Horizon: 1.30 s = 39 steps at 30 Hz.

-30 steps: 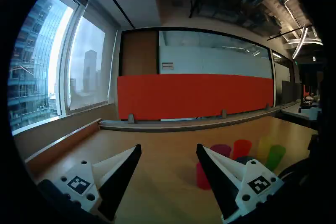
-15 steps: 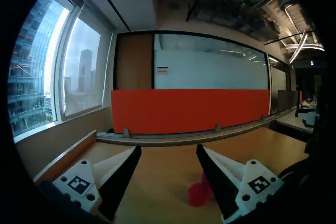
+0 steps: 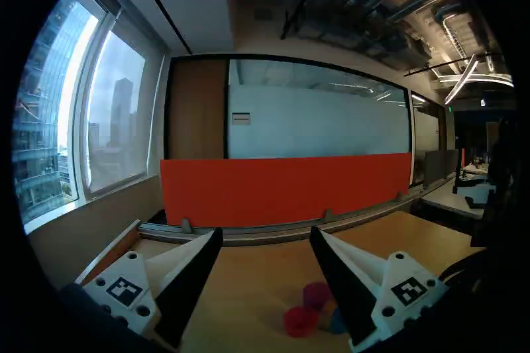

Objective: Pour water

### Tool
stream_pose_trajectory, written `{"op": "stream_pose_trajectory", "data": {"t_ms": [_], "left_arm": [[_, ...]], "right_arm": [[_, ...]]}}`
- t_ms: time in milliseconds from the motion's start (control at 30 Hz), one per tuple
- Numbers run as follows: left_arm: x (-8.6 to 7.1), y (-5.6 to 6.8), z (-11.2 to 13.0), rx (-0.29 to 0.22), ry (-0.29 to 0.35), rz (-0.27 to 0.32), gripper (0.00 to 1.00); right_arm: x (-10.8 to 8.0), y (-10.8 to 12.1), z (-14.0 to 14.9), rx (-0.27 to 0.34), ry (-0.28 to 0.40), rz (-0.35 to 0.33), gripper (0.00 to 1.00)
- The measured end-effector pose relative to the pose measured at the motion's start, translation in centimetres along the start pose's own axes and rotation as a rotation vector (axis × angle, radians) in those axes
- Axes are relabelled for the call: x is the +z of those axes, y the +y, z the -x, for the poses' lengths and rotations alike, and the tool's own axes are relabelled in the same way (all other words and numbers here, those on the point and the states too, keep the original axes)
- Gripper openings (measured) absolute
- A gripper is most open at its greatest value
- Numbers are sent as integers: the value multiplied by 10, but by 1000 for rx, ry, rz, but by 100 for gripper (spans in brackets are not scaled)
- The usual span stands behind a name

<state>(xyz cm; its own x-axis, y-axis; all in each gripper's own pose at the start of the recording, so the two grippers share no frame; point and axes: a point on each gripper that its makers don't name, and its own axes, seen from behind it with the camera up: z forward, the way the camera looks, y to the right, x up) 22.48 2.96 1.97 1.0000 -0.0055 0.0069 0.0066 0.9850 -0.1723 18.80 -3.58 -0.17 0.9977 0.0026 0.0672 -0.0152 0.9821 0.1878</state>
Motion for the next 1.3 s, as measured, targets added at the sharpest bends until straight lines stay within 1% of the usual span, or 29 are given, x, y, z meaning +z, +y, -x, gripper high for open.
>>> {"op": "stream_pose_trajectory", "data": {"t_ms": [100, 233, 300, 433, 667, 767, 1100, 1300], "left_arm": [[1, 6, -2, -13, -4, 36, 98], [1, 16, -6, -16, 6, 93, 98], [1, 21, -7, -15, 8, 120, 97], [3, 30, -3, -10, -9, 170, 98], [3, 49, 2, -7, -30, 270, 98], [4, 56, 4, -6, -38, 309, 98], [5, 71, 12, 17, -61, 383, 98], [1, 82, 13, 34, -66, 433, 98]], "right_arm": [[2, -2, -1, 5, -2, -20, 100], [2, -9, -3, 1, 0, -63, 100], [2, -14, -5, -1, 1, -93, 100], [1, -28, -8, -2, 1, -165, 100], [-5, -59, -16, -7, 5, -302, 100], [-7, -67, -19, -6, 10, -343, 100], [-7, -76, -16, -32, -14, -396, 100], [-10, -83, -14, -42, -36, -439, 100]]}}
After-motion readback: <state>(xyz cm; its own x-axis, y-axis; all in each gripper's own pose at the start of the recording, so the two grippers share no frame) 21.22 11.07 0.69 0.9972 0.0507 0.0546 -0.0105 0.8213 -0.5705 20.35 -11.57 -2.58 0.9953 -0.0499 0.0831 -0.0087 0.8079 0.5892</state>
